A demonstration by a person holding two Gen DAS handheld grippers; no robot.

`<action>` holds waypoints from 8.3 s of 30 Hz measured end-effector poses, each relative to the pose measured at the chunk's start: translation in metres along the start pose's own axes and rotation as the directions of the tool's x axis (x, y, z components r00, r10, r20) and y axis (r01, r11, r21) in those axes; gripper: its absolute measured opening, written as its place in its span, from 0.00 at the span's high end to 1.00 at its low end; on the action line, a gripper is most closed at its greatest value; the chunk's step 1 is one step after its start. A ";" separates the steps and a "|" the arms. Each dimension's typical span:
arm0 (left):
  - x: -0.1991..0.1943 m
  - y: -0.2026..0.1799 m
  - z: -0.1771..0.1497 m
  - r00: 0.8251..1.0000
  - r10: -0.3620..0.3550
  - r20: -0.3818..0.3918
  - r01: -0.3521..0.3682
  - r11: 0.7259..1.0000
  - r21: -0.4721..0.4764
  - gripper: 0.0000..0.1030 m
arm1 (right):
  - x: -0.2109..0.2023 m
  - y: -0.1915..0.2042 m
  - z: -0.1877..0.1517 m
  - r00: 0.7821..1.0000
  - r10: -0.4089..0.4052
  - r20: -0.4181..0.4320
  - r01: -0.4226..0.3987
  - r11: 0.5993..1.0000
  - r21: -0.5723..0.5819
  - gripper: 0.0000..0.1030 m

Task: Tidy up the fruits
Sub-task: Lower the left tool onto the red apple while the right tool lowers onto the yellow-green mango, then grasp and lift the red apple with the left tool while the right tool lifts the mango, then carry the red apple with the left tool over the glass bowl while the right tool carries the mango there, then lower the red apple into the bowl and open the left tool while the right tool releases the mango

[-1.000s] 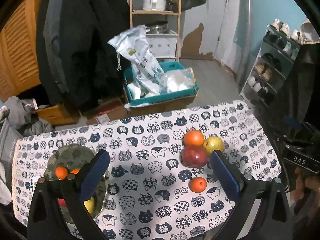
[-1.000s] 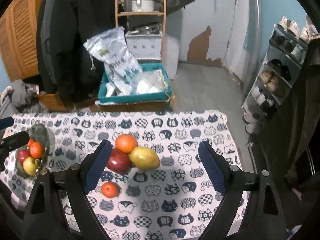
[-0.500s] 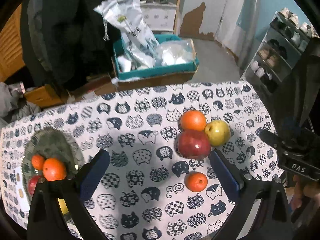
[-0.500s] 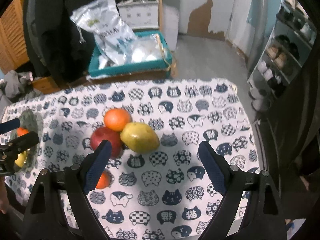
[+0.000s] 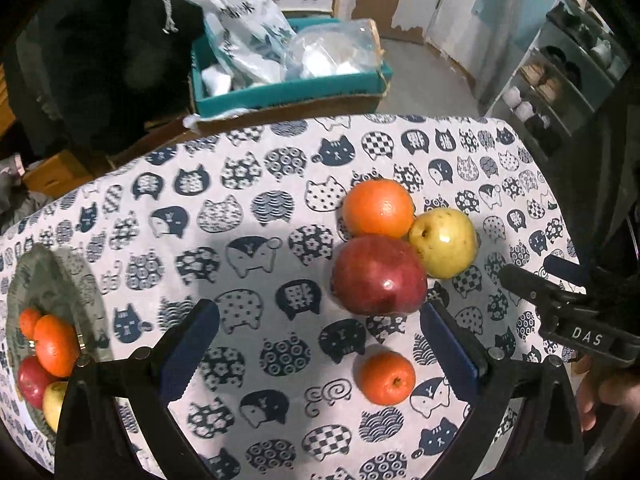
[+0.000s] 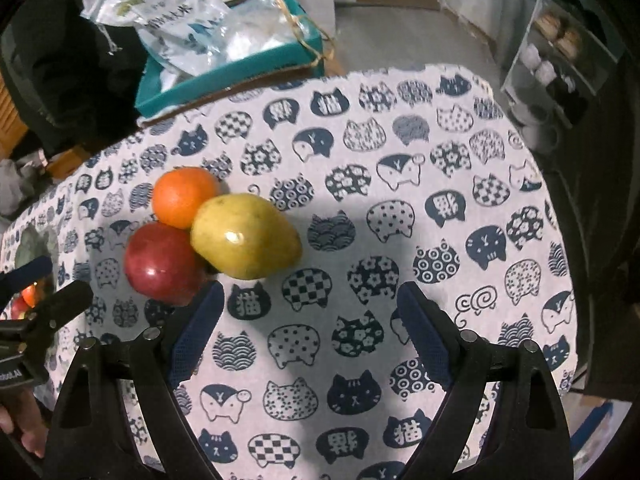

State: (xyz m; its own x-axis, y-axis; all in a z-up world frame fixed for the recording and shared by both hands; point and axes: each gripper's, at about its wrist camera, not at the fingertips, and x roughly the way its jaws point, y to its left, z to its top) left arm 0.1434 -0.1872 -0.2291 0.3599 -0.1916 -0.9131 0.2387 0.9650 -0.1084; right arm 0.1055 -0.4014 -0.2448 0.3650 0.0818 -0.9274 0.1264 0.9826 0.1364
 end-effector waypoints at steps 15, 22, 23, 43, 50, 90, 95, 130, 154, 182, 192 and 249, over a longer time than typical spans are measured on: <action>0.053 -0.018 0.009 0.992 -0.087 -0.087 0.084 0.996 -0.037 0.01 | 0.001 -0.012 0.007 0.998 -0.063 0.010 0.063 0.998 -0.001 0.14; 0.069 -0.021 0.011 0.984 -0.142 -0.109 0.136 0.989 -0.060 0.10 | 0.003 -0.018 0.009 0.998 -0.061 0.007 0.061 0.998 0.017 0.14; 0.070 -0.021 0.011 0.982 -0.153 -0.113 0.147 0.987 -0.064 0.17 | 0.004 -0.019 0.009 0.998 -0.061 0.004 0.061 0.998 0.019 0.14; 0.050 0.021 0.010 0.993 -0.097 -0.063 0.094 0.994 -0.051 0.27 | 0.023 0.022 0.011 0.999 0.044 -0.028 -0.047 0.992 -0.120 0.14; 0.047 0.052 0.001 0.995 -0.076 -0.068 0.070 0.994 -0.090 0.27 | 0.038 0.053 0.005 0.993 0.086 -0.084 -0.102 0.972 -0.213 0.14; -0.035 0.086 -0.022 0.996 -0.054 0.077 0.062 0.993 -0.101 0.27 | 0.003 0.099 -0.016 0.997 0.043 0.057 -0.029 0.975 -0.219 0.30; -0.059 0.090 -0.024 0.991 -0.043 0.126 0.056 0.993 -0.105 0.27 | -0.028 0.094 -0.006 0.990 0.054 0.128 -0.024 0.975 -0.222 0.30; -0.209 0.112 -0.048 0.900 0.018 0.435 0.024 0.996 -0.090 0.27 | -0.169 0.150 -0.004 0.887 0.239 0.394 -0.110 0.940 -0.323 0.30; -0.231 0.191 -0.072 0.880 0.139 0.454 -0.037 0.973 -0.226 0.27 | -0.170 0.238 0.002 0.867 0.357 0.348 -0.189 0.881 -0.434 0.30; -0.160 0.307 -0.094 0.942 0.209 0.261 -0.089 0.909 -0.407 0.27 | -0.091 0.377 0.004 0.895 0.427 0.132 -0.308 0.803 -0.510 0.30; -0.104 0.322 -0.093 0.976 0.155 0.150 -0.079 0.903 -0.422 0.27 | -0.034 0.395 0.008 0.918 0.394 0.042 -0.327 0.814 -0.480 0.30; -0.111 0.357 -0.112 0.976 0.167 0.137 -0.071 0.847 -0.527 0.22 | 0.032 0.439 0.016 0.919 0.384 -0.091 -0.381 0.801 -0.463 0.26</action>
State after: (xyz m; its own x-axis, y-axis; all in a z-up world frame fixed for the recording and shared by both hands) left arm 0.0875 0.1984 -0.2102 0.5148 -0.0505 -0.8558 -0.2985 0.9252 -0.2341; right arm 0.1879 0.0300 -0.2093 0.2999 0.4681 -0.8312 -0.4646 0.8327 0.3013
